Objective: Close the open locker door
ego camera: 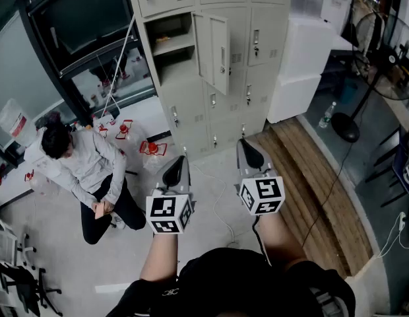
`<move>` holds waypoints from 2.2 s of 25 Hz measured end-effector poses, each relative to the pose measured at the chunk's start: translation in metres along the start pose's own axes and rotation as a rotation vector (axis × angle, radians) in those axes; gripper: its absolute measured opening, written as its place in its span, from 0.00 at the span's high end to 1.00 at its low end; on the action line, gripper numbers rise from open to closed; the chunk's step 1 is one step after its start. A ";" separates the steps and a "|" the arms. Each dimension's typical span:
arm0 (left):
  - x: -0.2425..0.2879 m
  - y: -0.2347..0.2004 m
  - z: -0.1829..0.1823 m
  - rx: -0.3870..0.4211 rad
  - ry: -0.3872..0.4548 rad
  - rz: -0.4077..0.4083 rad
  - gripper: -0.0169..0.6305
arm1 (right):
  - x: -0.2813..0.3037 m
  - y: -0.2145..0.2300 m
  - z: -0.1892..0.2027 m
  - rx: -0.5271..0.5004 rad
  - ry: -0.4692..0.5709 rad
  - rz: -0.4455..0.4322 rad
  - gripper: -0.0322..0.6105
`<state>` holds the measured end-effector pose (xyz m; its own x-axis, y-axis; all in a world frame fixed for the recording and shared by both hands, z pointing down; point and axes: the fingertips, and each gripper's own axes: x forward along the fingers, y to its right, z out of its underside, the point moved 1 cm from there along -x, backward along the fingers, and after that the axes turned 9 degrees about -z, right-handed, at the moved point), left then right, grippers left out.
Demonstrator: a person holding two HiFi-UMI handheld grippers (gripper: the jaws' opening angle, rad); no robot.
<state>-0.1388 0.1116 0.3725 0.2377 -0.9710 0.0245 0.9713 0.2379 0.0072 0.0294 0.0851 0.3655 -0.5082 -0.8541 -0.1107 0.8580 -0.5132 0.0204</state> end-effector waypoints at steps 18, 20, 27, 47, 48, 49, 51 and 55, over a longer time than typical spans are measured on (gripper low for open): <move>0.030 0.040 -0.001 0.011 0.001 -0.038 0.97 | 0.000 0.047 0.003 0.013 -0.011 -0.045 0.93; 0.034 0.047 -0.002 0.010 0.003 -0.047 0.97 | 0.001 0.055 0.003 0.016 -0.015 -0.056 0.93; 0.048 0.063 0.004 0.013 -0.005 -0.058 0.97 | 0.008 0.078 0.009 0.036 -0.024 -0.075 0.93; 0.170 0.037 -0.004 0.007 0.038 -0.022 0.97 | 0.110 0.138 0.013 0.001 -0.010 -0.059 0.93; 0.178 0.033 -0.004 0.006 0.033 -0.021 0.97 | 0.119 0.141 0.013 0.001 -0.013 -0.059 0.93; 0.187 0.029 -0.004 0.004 0.028 -0.020 0.97 | 0.128 0.144 0.012 0.001 -0.016 -0.059 0.93; 0.205 0.021 -0.005 -0.002 0.017 -0.020 0.97 | 0.146 0.151 0.012 0.000 -0.023 -0.059 0.93; 0.244 0.005 -0.005 -0.006 0.005 -0.010 0.97 | 0.181 0.166 0.013 -0.008 -0.024 -0.050 0.93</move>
<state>-0.0756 -0.1245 0.3737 0.2280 -0.9735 0.0198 0.9736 0.2280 0.0010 0.0788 -0.1553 0.3618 -0.5519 -0.8294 -0.0873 0.8321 -0.5545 0.0076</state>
